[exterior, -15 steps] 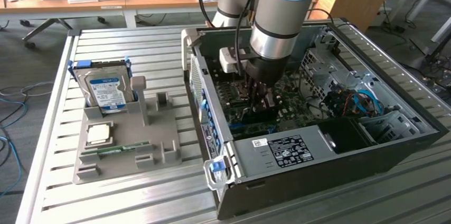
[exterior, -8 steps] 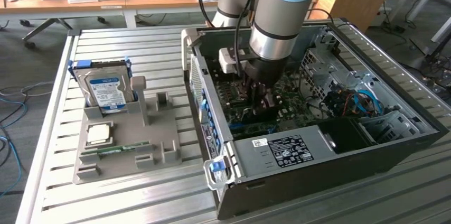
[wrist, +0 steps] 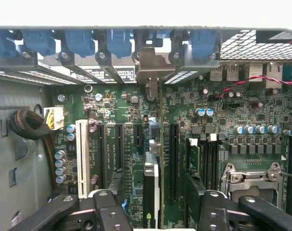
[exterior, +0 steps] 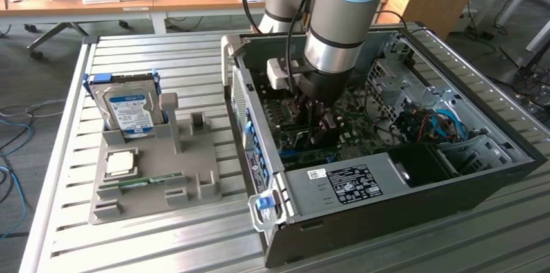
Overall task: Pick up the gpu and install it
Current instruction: 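Insert the gpu into the slot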
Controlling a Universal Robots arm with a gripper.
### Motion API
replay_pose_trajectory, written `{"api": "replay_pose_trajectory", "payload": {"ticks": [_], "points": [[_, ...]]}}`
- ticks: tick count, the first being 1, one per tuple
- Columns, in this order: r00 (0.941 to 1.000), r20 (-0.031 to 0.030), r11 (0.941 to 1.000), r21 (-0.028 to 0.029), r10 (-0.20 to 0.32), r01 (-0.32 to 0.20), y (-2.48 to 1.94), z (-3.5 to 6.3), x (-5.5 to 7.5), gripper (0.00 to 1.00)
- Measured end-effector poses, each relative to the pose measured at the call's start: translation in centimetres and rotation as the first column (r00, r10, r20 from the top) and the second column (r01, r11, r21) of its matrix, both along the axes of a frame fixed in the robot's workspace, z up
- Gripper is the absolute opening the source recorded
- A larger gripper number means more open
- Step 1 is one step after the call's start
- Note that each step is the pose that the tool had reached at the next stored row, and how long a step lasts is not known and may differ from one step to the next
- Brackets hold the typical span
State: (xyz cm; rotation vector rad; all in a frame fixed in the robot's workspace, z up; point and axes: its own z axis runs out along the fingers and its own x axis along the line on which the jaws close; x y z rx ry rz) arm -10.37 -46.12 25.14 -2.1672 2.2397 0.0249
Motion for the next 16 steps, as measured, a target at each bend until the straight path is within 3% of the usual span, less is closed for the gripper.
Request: {"api": "replay_pose_trajectory", "payload": {"ticks": [7, 10, 16], "points": [[1.0, 0.0, 1.0, 0.0018, 0.0, 0.0, 0.15, 0.0, 0.45, 0.63], [1.0, 0.0001, 1.0, 0.002, 0.0, 0.0, 0.5, 0.0, 0.47, 0.63], [1.0, 0.0, 1.0, 0.002, 0.0, 0.0, 0.51, 0.0, 0.47, 0.63]]}}
